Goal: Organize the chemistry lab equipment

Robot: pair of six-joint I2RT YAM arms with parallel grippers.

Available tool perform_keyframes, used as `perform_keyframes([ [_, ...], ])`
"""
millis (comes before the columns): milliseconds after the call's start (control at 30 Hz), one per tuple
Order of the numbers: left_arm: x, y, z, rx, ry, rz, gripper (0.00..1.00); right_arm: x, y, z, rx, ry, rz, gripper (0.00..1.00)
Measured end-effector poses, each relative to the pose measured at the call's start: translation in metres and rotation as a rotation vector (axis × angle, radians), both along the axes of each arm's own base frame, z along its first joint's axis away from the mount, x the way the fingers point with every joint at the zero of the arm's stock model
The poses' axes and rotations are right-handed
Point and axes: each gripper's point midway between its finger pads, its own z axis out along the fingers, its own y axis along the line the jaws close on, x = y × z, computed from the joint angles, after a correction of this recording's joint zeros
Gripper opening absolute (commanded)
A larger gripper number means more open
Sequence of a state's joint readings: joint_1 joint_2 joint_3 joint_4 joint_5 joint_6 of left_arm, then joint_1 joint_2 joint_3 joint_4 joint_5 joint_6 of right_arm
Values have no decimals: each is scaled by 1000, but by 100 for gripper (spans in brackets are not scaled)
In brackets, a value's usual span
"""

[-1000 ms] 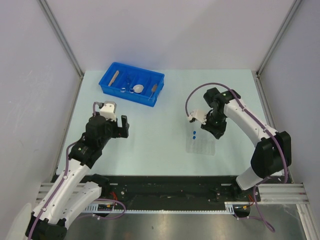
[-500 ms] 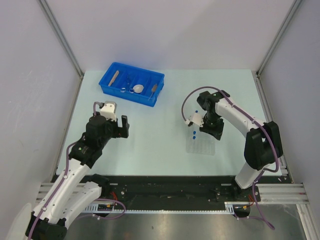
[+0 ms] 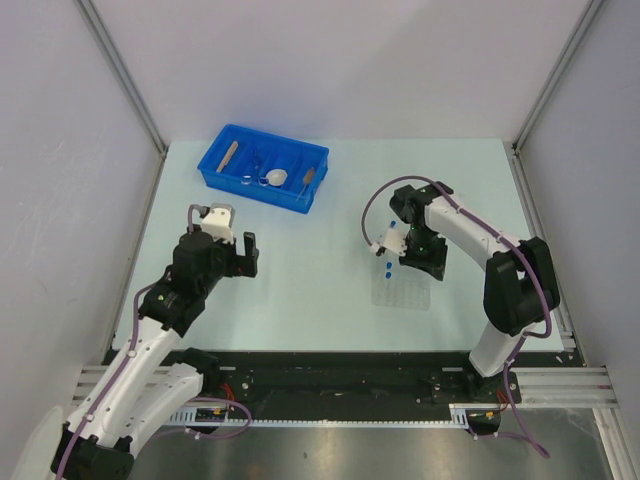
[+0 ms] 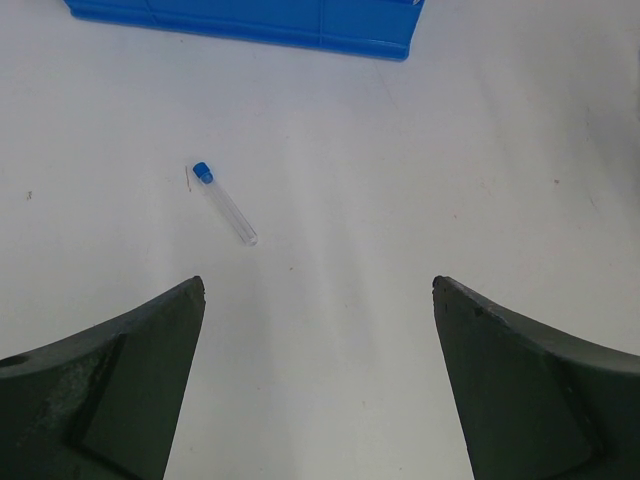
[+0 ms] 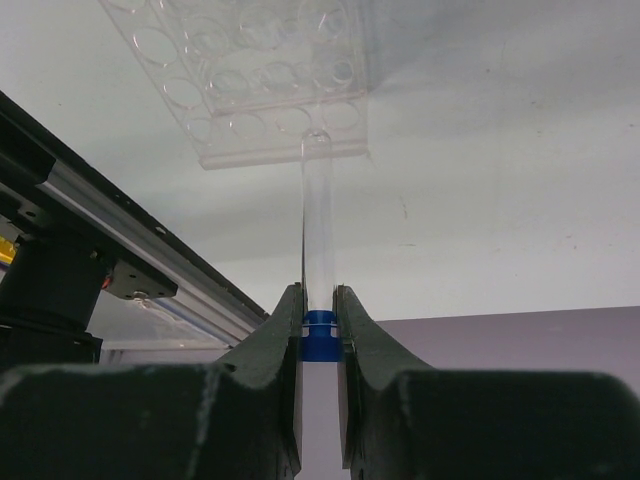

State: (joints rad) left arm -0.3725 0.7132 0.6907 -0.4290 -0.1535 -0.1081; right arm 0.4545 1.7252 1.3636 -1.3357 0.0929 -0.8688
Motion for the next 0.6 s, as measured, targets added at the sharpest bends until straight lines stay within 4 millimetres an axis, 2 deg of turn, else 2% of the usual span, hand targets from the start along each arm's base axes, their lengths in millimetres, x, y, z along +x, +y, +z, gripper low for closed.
perform_keyframes([
  [600,-1,-1,-2,3,5,-8,100,-4,6,-1,15,13,13,13],
])
